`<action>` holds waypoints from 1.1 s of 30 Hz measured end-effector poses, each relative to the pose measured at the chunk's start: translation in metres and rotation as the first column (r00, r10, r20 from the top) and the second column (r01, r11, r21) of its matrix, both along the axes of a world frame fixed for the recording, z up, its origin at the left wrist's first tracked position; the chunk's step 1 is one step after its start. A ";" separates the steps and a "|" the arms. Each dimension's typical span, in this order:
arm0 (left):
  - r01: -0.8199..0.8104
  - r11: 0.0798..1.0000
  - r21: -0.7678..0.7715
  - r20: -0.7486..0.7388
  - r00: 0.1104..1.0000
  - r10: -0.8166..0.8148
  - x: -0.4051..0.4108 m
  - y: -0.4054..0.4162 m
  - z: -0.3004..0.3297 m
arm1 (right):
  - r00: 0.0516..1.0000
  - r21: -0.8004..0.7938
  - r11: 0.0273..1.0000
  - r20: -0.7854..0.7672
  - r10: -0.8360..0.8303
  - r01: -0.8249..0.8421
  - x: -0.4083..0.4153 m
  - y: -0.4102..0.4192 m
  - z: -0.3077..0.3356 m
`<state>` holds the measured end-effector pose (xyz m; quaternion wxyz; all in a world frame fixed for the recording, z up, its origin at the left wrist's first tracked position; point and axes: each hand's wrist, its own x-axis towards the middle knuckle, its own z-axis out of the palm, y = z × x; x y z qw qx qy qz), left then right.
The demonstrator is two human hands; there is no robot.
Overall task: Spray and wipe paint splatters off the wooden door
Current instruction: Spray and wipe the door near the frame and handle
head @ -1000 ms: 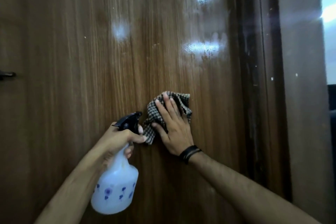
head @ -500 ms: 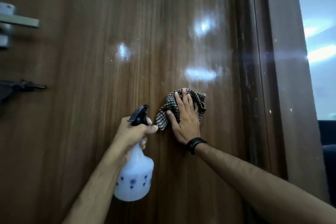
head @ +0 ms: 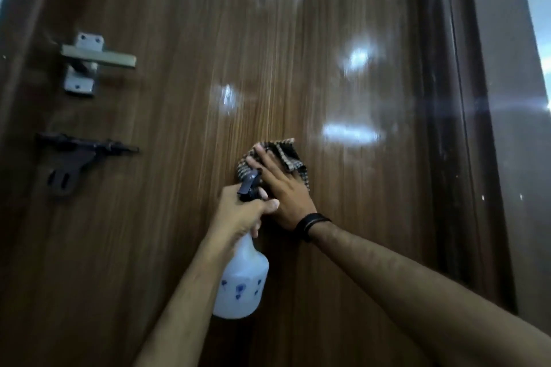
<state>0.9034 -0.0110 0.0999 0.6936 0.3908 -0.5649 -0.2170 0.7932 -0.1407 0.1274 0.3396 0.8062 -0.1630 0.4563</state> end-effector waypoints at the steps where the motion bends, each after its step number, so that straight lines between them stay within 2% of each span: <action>1: -0.012 0.999 0.030 0.024 1.000 0.012 0.002 -0.001 -0.004 | 0.998 0.014 0.999 0.057 0.029 -0.030 -0.007 -0.003 -0.009; 4: -0.021 0.995 0.102 0.110 0.994 0.009 0.008 -0.003 -0.021 | 0.980 0.017 1.000 0.197 0.001 -0.004 -0.031 -0.013 -0.039; 6: -0.016 0.988 0.156 0.168 0.986 -0.011 0.009 -0.003 -0.039 | 0.981 -0.002 0.999 0.187 -0.044 0.046 -0.049 -0.020 -0.064; 10: -0.063 0.968 0.241 0.261 0.965 -0.002 0.004 -0.009 -0.063 | 0.996 -0.084 0.995 0.067 -0.054 0.060 -0.071 -0.023 -0.094; 12: -0.082 0.967 0.241 0.278 0.960 0.012 0.001 -0.010 -0.071 | 0.995 -0.137 0.988 0.073 -0.065 0.074 -0.069 -0.021 -0.098; 15: -0.120 0.960 0.255 0.312 0.950 0.036 -0.007 -0.007 -0.088 | 0.981 -0.142 0.982 0.167 -0.097 0.122 -0.065 -0.019 -0.107; 19: -0.182 0.932 0.314 0.219 0.969 0.115 -0.007 0.000 -0.097 | 0.970 0.007 0.994 0.216 -0.111 0.112 -0.064 -0.010 -0.141; 23: -0.208 0.921 0.329 0.210 0.967 0.143 -0.007 0.015 -0.090 | 0.982 0.110 0.987 0.134 -0.130 0.116 -0.082 -0.007 -0.182; 27: -0.203 0.934 0.293 0.188 0.970 0.152 -0.008 0.023 -0.079 | 0.936 0.213 0.975 0.327 -0.132 0.063 -0.083 -0.010 -0.193; 33: -0.185 0.953 0.239 0.160 0.976 0.149 -0.034 0.004 -0.059 | 0.733 0.261 0.965 0.652 -0.194 0.022 -0.054 -0.011 -0.154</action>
